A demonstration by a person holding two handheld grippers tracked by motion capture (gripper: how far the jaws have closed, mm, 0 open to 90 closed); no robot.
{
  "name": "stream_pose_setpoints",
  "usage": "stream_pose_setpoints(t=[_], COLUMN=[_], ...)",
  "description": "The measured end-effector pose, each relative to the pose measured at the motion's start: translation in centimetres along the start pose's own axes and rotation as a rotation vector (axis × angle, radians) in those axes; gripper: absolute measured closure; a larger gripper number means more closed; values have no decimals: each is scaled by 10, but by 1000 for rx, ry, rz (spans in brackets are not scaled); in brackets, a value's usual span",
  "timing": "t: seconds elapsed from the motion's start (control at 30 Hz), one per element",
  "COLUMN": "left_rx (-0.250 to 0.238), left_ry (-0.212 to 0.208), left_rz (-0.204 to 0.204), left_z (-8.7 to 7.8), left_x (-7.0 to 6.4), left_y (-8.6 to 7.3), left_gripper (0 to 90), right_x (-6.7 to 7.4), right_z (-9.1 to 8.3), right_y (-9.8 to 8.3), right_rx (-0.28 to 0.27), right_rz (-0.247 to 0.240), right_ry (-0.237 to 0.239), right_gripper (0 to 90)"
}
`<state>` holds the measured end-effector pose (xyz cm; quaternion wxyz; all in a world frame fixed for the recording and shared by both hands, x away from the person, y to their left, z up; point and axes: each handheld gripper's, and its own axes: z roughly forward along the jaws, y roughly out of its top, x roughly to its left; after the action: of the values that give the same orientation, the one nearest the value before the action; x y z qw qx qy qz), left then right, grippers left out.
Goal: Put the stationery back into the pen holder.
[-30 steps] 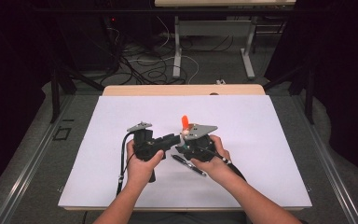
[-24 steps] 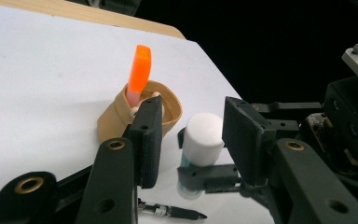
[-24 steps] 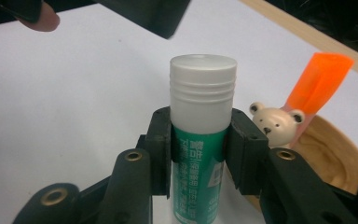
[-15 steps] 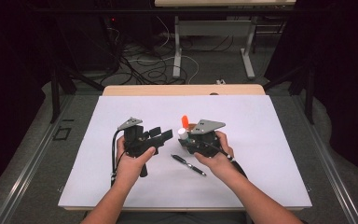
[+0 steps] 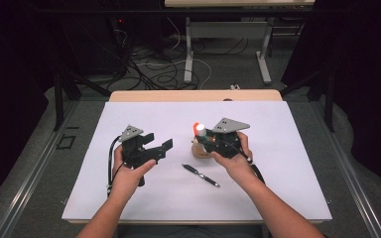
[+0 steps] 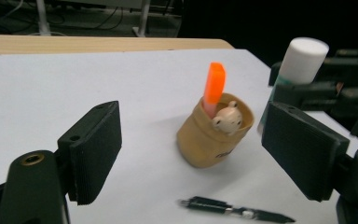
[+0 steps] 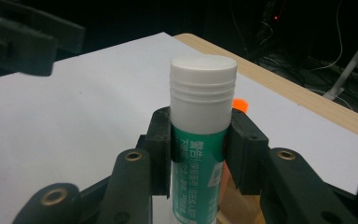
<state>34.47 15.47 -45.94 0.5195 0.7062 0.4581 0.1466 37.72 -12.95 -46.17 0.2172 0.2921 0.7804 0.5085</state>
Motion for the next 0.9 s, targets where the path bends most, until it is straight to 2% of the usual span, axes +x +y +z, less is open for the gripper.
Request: stream_pose_setpoints(t=[0.13,0.33,0.37,0.57,0.67,0.8,0.9], left_rx=[-6,1,5,41,42,60,61], left_ry=[27,47,52,60,66,74,80], left_rz=[33,50,45,23,36,29,21], left_z=[-5,-11,-11,-13,-11,-8,-6], left_x=[7,17,18,23,24,27,30], left_y=[-5,-12,-13,-18,-21,-26,-29], left_gripper=[189,204,204,198,195,190,179], right_x=[-6,-13,-14,-21,-23,-27,-28], right_z=[2,6,6,10,12,16,18], right_y=[-1,-1,-1,-4,-6,-11,-17], right_rx=[-13,-39,-40,-52,-65,-73,-61], right_rz=[12,10,23,21,29,25,40], right_ry=[-17,-43,-49,-63,-73,-78,-81], right_gripper=[649,648,649,649,649,648,648])
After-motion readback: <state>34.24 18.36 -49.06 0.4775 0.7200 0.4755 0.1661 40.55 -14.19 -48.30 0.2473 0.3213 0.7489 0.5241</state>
